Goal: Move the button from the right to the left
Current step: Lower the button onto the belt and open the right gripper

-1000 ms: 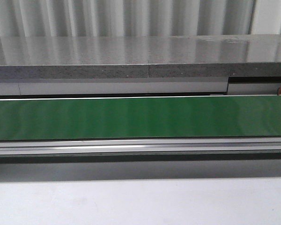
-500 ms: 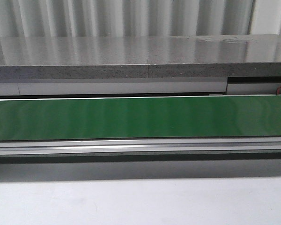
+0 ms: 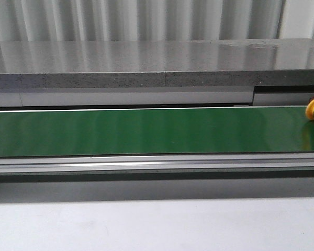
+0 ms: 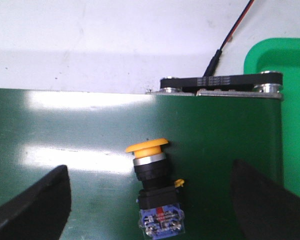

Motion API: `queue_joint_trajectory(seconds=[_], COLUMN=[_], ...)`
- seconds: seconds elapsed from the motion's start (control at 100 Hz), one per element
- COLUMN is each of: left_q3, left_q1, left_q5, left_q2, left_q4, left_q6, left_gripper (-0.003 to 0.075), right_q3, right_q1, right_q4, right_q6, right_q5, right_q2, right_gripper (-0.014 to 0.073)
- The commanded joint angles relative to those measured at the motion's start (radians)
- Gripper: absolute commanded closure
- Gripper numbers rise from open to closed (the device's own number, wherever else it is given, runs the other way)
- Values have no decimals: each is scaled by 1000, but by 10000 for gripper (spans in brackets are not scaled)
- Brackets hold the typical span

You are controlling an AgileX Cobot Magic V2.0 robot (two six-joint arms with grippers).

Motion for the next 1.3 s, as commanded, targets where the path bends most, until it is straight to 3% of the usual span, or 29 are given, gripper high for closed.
queue_joint_trajectory(seconds=[0.0,0.23,0.78,0.85,0.92,1.07,1.13,1.29], left_q3=[25,25,25,25,25,25,25,25], left_q1=[-5,-5,-5,-5,-5,-5,-5,-5], left_q5=[-80,-80,-80,-80,-80,-80,-80,-80], left_q2=[-34,-34,-34,-34,-34,-34,-34,-34], left_q4=[-2,-2,-2,-2,-2,-2,-2,-2], left_q6=[-10,-10,-10,-10,-10,-10,-10,-10], left_gripper=[740,740,740,740,740,740,740,740], right_q3=[7,175,468,478,482,482,482,482], right_q1=[2,2,2,2,2,2,2,2], right_q4=[9,6,2,2,2,2,2,2], right_q6=[-17,-26,-38,-38,-38,-38,-38,-38], right_q5=[-67,-158,-100,-110,-118,-119,-118,-118], right_q2=[-100,-356,-806,-836,-857,-866,-866,-866], right_gripper=[-43,-43,-26,48,179,562,669,661])
